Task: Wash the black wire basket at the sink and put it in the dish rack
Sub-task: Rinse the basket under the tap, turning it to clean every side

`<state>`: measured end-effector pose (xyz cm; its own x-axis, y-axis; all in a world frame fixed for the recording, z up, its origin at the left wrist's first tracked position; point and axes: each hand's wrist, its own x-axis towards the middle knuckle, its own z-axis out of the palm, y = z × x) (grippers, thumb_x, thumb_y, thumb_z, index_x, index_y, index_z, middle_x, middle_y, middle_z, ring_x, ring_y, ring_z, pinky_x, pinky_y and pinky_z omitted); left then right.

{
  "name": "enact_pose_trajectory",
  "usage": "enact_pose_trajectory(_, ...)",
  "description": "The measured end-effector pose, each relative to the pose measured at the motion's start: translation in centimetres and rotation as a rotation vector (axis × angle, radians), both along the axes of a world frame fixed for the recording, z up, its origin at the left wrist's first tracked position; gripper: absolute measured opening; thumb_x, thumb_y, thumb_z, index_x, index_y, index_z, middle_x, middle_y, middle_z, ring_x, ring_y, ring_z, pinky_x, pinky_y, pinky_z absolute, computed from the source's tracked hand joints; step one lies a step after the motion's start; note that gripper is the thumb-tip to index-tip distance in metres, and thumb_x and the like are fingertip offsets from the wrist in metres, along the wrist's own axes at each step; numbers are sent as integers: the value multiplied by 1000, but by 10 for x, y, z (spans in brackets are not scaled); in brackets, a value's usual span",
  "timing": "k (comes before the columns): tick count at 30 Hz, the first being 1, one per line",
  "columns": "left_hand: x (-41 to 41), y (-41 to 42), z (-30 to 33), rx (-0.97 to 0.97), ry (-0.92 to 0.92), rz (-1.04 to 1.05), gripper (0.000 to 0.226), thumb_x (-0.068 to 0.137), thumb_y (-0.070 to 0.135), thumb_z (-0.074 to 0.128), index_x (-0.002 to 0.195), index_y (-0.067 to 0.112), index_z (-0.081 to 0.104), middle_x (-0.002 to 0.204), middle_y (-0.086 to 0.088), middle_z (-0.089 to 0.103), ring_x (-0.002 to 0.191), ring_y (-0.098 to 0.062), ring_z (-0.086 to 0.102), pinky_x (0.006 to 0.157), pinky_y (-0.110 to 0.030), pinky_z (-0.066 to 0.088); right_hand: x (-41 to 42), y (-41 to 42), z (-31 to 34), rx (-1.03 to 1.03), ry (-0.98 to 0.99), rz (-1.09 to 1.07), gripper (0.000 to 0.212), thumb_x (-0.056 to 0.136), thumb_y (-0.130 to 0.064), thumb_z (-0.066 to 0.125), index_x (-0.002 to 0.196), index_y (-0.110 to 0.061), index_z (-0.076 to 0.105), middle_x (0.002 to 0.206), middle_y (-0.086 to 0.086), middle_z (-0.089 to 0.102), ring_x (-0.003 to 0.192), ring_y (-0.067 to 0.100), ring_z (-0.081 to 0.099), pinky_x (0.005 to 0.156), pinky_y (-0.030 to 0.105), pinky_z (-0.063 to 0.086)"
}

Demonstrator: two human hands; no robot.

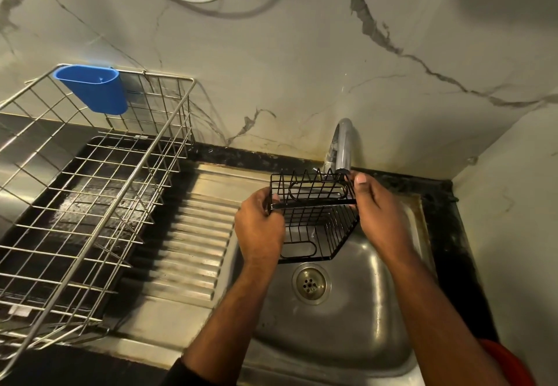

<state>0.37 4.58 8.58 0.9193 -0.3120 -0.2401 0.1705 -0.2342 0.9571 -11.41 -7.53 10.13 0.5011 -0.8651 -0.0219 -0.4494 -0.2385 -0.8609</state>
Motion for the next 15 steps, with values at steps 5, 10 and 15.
enact_pose_trajectory(5, -2, 4, -2, 146, -217, -3, 34, 102, 14, 56, 135, 16, 60, 122, 3, 69, 101, -1, 55, 68, -3, 39, 9, 1, -7, 203, -159, -51, 31, 105, -46, 35, 122, -40, 59, 98, -31, 53, 98, -7, 50, 92, 27, 34)
enact_pose_trajectory(10, -6, 8, 0, 239, -321, -26, 35, 102, 9, 53, 136, 16, 59, 119, 2, 69, 97, 1, 51, 80, -11, 40, 21, -3, -18, 318, -294, -90, 24, 105, -42, 40, 120, -44, 58, 110, -27, 61, 109, -6, 52, 85, 18, 38)
enact_pose_trajectory(15, -9, 10, -2, 250, -336, -50, 35, 102, 12, 52, 137, 19, 57, 113, 11, 65, 95, 2, 51, 62, 3, 40, 26, -5, -17, 412, -347, -114, 19, 105, -33, 43, 104, -39, 62, 101, -26, 62, 102, -10, 52, 92, 21, 35)
